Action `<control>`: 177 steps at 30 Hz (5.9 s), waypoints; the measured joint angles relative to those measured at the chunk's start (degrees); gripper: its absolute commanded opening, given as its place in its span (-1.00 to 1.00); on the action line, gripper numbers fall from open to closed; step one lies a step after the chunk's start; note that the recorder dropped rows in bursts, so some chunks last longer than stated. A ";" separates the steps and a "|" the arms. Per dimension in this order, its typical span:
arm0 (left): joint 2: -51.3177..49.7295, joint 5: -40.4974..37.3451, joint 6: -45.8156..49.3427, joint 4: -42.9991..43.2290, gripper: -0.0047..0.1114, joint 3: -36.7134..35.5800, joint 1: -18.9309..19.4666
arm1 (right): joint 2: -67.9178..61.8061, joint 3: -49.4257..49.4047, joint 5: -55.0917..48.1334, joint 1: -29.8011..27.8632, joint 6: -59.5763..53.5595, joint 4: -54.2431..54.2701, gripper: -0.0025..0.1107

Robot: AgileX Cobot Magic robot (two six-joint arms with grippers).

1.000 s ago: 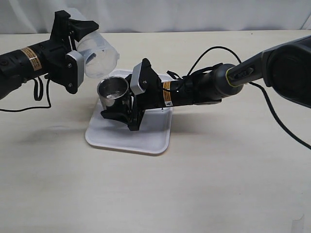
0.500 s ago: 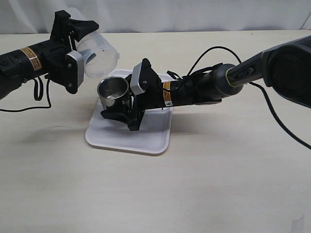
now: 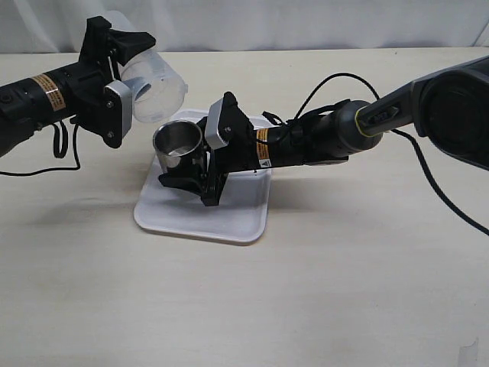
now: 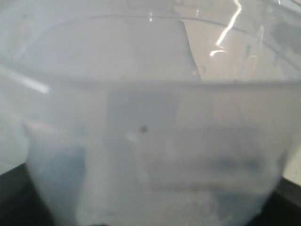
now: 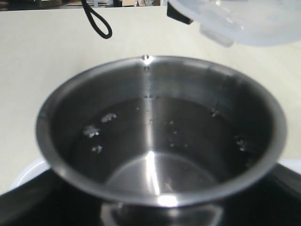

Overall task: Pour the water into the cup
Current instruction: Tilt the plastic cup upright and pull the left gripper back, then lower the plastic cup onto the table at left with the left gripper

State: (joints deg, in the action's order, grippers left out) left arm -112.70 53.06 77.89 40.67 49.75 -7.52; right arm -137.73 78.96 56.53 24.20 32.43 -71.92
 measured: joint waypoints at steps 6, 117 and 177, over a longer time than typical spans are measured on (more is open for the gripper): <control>0.00 0.80 0.12 0.00 -0.92 0.00 0.00 | 0.00 0.00 0.00 0.00 0.00 0.00 -0.88; -17.93 0.99 -86.88 -22.98 0.78 13.76 5.50 | 0.00 0.00 -1.41 -2.37 -1.50 2.77 -0.88; -5.67 6.88 -88.22 -17.59 0.78 -4.19 7.60 | 0.65 0.00 -1.29 -6.09 -0.50 2.89 -0.88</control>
State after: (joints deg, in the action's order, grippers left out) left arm -118.38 59.94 -10.32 23.08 45.56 0.08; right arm -137.08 78.96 55.24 18.12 31.93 -69.03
